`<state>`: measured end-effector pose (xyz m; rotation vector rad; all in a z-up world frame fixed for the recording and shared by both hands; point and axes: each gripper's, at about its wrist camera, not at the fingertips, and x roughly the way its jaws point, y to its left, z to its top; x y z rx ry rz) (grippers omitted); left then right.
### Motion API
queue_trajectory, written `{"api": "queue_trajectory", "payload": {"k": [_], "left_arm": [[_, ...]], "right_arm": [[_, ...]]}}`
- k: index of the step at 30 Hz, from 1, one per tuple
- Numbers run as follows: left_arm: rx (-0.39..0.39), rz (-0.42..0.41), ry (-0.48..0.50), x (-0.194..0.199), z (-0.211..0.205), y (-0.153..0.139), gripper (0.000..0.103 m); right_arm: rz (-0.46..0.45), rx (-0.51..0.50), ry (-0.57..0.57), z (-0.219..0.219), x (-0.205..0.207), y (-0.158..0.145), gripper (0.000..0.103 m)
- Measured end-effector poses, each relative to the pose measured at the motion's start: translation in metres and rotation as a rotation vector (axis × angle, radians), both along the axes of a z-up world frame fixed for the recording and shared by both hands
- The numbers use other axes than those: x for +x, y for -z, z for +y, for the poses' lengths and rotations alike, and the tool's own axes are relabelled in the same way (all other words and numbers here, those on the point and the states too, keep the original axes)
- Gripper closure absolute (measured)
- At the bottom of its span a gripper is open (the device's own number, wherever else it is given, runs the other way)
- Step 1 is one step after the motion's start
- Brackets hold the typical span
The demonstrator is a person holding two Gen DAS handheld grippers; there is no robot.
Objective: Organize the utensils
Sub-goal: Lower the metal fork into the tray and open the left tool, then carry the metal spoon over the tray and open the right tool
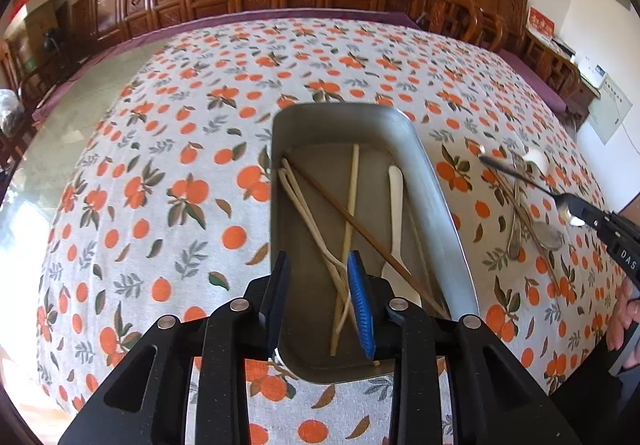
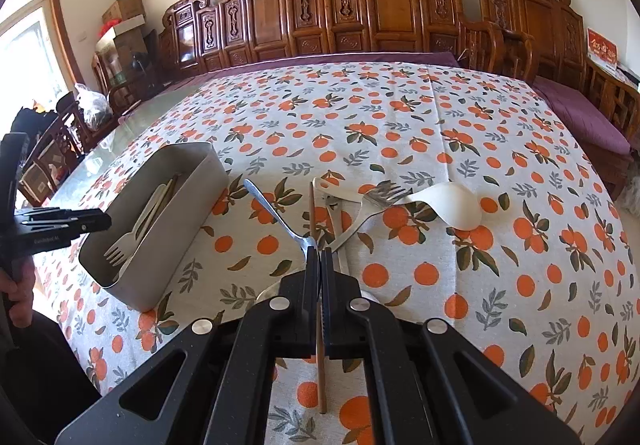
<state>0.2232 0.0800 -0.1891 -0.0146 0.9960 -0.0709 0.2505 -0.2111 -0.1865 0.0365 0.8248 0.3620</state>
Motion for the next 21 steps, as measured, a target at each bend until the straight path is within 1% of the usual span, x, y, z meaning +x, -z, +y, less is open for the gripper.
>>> {"api": "queue_trajectory", "payload": {"k": [4, 9, 12, 14, 21], "left_arm": [[0.006, -0.040, -0.005, -0.004, 0.002, -0.008, 0.072], [0.019, -0.065, -0.016, -0.007, 0.005, -0.010, 0.064], [0.008, -0.069, -0.025, -0.007, 0.010, -0.011, 0.059], [0.002, -0.076, -0.036, -0.007, 0.014, -0.012, 0.058], [-0.013, -0.093, -0.064, -0.010, 0.029, -0.015, 0.056]], "right_arm": [[-0.009, 0.001, -0.008, 0.007, -0.001, -0.004, 0.100], [-0.019, -0.004, -0.035, 0.025, -0.001, -0.012, 0.100], [-0.013, 0.029, -0.038, 0.033, 0.001, -0.017, 0.100], [-0.010, 0.040, -0.046, 0.042, 0.004, -0.019, 0.100], [-0.024, -0.006, -0.116, 0.096, 0.012, -0.028, 0.100]]}}
